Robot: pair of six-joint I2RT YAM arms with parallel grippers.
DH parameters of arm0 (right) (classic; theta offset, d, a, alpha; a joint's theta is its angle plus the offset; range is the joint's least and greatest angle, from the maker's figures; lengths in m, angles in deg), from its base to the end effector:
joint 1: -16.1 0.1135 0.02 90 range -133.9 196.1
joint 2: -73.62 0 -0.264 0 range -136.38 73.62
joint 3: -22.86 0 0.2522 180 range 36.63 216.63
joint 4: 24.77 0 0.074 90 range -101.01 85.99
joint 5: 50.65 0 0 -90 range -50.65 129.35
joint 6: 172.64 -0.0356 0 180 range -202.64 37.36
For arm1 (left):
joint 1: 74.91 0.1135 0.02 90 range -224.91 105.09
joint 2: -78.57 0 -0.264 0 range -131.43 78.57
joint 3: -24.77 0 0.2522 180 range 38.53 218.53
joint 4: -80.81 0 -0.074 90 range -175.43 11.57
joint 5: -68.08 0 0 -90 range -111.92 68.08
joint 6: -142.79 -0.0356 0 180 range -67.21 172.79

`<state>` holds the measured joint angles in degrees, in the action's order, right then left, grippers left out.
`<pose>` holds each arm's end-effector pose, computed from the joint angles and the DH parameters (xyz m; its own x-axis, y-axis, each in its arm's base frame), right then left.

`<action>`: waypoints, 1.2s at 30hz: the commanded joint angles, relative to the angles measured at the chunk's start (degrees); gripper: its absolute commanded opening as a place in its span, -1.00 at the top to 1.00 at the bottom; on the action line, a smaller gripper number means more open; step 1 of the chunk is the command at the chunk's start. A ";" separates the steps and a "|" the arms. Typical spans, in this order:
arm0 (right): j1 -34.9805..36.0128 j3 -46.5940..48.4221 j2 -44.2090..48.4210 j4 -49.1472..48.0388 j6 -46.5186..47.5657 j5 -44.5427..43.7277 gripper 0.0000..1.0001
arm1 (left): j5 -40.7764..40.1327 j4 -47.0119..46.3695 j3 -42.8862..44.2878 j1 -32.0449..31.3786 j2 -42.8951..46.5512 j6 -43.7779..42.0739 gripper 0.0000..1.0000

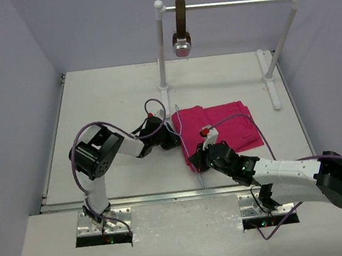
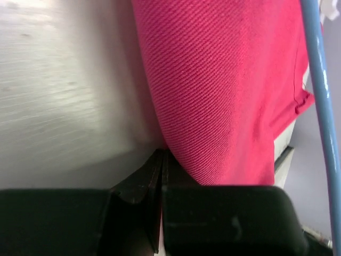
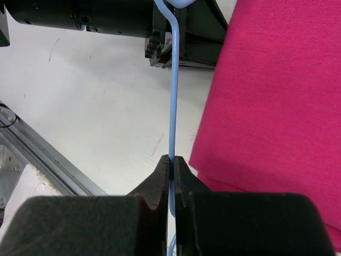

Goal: Place the trousers on the hanger

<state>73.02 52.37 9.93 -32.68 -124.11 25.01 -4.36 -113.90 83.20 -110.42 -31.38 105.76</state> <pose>0.1214 0.1702 0.1604 -0.6383 0.1955 -0.7445 -0.3575 0.7813 0.5117 0.2815 -0.2140 0.0996 -0.8928 -0.2980 -0.3379 0.0626 0.6607 -0.7480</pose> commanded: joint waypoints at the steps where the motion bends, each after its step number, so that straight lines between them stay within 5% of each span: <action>1: 0.55 1.62 -0.34 -4.59 -0.87 -0.82 1.00 | -1.45 3.56 3.26 -1.90 2.36 -1.28 1.00; 5: 0.55 1.69 -0.45 -4.15 -0.72 -1.62 1.00 | -14.28 21.78 3.59 -1.49 6.11 -1.33 0.85; 9: 0.48 1.85 -1.38 -4.45 -0.70 -3.14 1.00 | -21.64 23.09 -4.40 -1.31 17.97 1.07 -0.55; 11: 0.55 1.99 -1.78 -5.41 -0.95 -3.31 1.00 | -23.62 23.89 -6.73 -1.08 22.14 1.59 -0.85; 13: 0.55 2.36 -2.31 -5.83 -1.38 -3.77 1.00 | -25.73 26.34 -7.14 -0.61 25.99 1.60 -0.87; 19: 0.48 4.08 -4.43 -5.91 -2.34 -4.63 1.00 | -23.92 18.57 -14.59 -0.08 33.76 2.79 -0.29; 26: 0.47 6.99 -8.64 -6.61 -1.89 -1.86 1.00 | -9.36 -8.62 -22.40 -0.31 35.68 -1.26 -0.31; 33: 0.50 6.28 -9.53 -8.58 -1.67 0.24 1.00 | -7.65 -13.01 -17.86 -0.96 31.25 -2.88 -0.21; 36: 0.55 6.15 -9.23 -9.22 -1.24 1.62 1.00 | -6.64 -13.91 -14.84 -0.95 26.13 -2.21 -0.02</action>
<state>73.24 57.07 0.37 -36.60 -126.05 24.68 -13.13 -121.70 63.78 -111.01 -0.52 104.39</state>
